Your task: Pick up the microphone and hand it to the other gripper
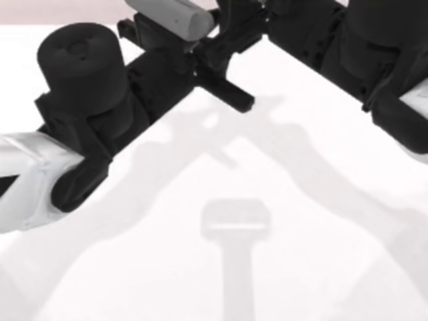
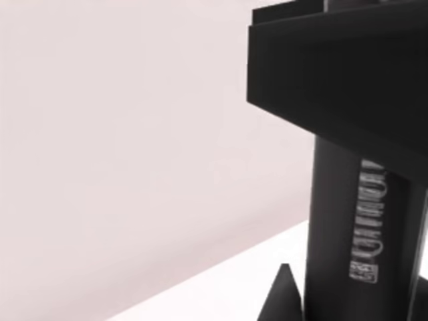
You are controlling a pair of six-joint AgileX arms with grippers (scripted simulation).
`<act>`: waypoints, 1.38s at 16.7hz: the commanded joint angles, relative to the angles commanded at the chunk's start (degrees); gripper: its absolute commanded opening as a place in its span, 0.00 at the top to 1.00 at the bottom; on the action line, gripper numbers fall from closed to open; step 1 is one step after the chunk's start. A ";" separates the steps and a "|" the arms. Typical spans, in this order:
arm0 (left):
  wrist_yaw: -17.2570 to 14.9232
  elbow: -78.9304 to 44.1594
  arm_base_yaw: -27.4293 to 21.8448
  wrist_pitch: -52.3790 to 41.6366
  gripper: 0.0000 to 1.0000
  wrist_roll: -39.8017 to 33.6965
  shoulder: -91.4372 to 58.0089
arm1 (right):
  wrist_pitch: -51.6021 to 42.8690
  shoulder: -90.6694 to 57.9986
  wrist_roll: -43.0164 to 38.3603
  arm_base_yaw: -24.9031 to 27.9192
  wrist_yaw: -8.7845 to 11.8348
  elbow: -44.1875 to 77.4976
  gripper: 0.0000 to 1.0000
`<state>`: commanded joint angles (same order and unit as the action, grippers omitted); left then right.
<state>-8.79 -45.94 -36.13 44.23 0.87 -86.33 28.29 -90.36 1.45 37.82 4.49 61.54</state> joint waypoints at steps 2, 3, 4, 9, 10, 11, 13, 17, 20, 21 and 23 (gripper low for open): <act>0.00 0.00 0.00 0.00 0.47 0.00 0.00 | 0.00 0.00 0.00 0.00 0.00 0.00 1.00; 0.00 0.00 0.00 0.00 0.40 0.00 0.00 | 0.00 0.00 0.00 0.00 0.00 0.00 1.00; 0.00 0.00 0.00 0.00 0.32 0.00 0.00 | 0.00 0.00 0.00 0.00 0.00 0.00 1.00; 0.00 0.00 0.00 0.00 0.00 0.00 0.00 | 0.00 0.00 0.00 0.00 0.00 0.00 1.00; 0.00 0.00 0.00 0.00 0.00 0.00 0.00 | 0.00 0.00 0.00 0.00 0.00 0.00 1.00; 0.00 0.00 0.00 0.00 0.00 0.00 0.00 | 0.00 0.00 0.00 0.00 0.00 0.00 1.00; 0.00 0.00 0.00 0.00 0.00 0.00 0.00 | 0.00 0.00 0.00 0.00 0.00 0.00 1.00; 1.09 0.84 0.91 0.02 0.00 0.76 -0.75 | 0.08 0.70 0.56 -0.08 -0.87 0.73 1.00; 0.79 2.95 1.48 -0.54 0.00 0.74 1.60 | -0.03 1.67 0.42 -1.07 0.30 -0.28 1.00; 0.61 4.51 1.92 -0.91 0.00 0.74 3.53 | -0.07 2.34 0.35 -1.78 1.03 -0.92 1.00; 0.12 8.16 2.87 -1.78 0.00 0.70 8.31 | -0.12 4.12 0.27 -3.64 2.97 -2.53 1.00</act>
<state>-8.67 -37.77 -33.26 42.44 1.57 -78.02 28.18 -86.24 1.72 34.19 7.46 59.00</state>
